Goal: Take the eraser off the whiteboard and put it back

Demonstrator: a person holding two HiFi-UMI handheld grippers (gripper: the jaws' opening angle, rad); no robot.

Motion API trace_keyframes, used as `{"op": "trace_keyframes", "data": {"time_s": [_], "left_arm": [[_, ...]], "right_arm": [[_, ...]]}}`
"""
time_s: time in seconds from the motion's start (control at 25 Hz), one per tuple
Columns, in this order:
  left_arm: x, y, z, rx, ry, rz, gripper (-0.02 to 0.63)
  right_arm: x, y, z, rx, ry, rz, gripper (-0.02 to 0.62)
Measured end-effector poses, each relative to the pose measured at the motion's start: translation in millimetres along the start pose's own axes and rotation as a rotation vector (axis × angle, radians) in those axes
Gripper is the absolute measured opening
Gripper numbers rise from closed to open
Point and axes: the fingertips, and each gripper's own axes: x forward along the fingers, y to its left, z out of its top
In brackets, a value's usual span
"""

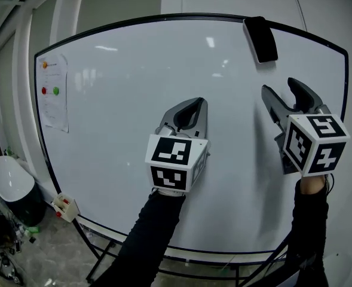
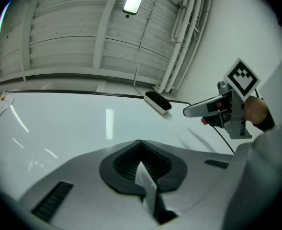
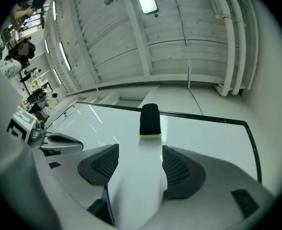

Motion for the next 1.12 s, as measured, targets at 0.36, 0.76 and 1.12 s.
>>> {"op": "trace_keyframes", "data": {"time_s": [0.36, 0.76, 1.12], "left_arm": [[-9.0, -30.5, -11.9, -0.021, 0.035, 0.0, 0.006], [-22.2, -53.1, -40.9, -0.032, 0.091, 0.018, 0.006], [-28.5, -74.4, -65.1, -0.047, 0.143, 0.013, 0.006]], "right_arm": [[-34.7, 14.4, -47.1, 0.0, 0.025, 0.0, 0.125], [-63.3, 19.7, -90.7, 0.0, 0.031, -0.027, 0.012], [-79.7, 11.4, -112.9, 0.087, 0.038, -0.041, 0.009]]}}
